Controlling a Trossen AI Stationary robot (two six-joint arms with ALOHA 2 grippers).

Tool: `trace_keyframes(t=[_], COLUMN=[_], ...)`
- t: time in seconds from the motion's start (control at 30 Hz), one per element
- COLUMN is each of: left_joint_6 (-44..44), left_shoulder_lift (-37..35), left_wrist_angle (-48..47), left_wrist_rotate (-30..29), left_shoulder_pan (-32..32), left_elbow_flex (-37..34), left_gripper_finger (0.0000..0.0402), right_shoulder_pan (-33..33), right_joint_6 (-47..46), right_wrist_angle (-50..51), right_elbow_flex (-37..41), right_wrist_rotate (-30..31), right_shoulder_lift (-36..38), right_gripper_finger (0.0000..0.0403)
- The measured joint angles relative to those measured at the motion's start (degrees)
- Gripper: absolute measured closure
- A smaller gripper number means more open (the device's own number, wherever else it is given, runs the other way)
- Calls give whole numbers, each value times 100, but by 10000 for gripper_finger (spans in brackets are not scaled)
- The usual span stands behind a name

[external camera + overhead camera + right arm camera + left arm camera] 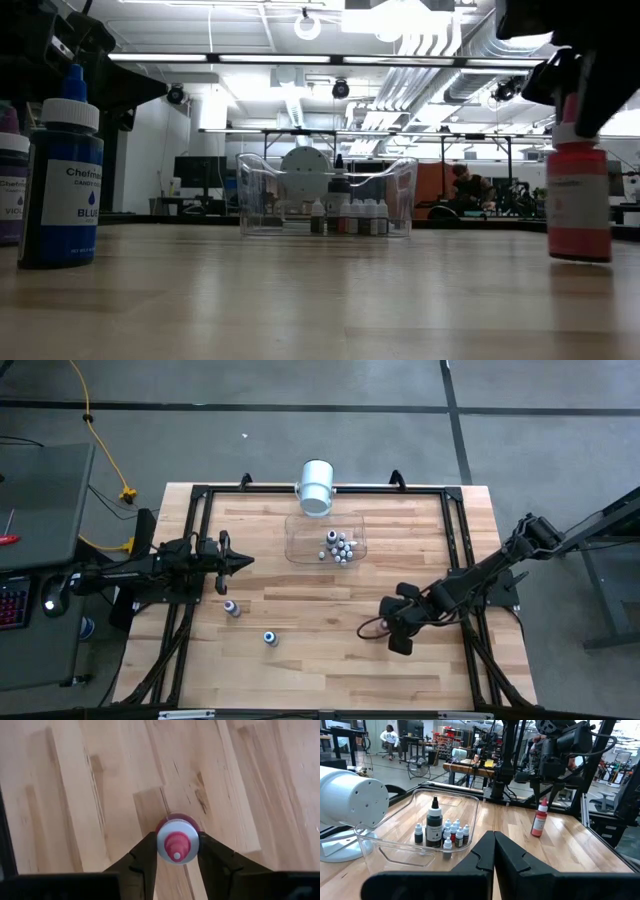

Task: Pick & Place food coloring
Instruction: Put the large pink food coloring bottle into the transparent bin

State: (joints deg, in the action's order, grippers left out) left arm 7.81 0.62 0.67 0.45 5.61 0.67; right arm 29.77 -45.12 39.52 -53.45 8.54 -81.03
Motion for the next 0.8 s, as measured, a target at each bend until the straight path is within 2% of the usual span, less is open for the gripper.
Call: trace_keyframes(t=[0.47,0.8], left_joint_6=[-1,-2], left_shoulder_lift=[0,-2], left_wrist_angle=[0,0], left_wrist_rotate=[0,0], left_shoulder_pan=[0,2], left_elbow_flex=[0,0], left_gripper_finger=[401,401], right_shoulder_pan=[-627,-1301], right_joint_6=[-114,487], right_wrist_angle=[-825,-69], right_elbow_flex=[-34,-1045], right_wrist_rotate=[4,362], right_shoulder_lift=[-2,-4], right_gripper_finger=[294,294])
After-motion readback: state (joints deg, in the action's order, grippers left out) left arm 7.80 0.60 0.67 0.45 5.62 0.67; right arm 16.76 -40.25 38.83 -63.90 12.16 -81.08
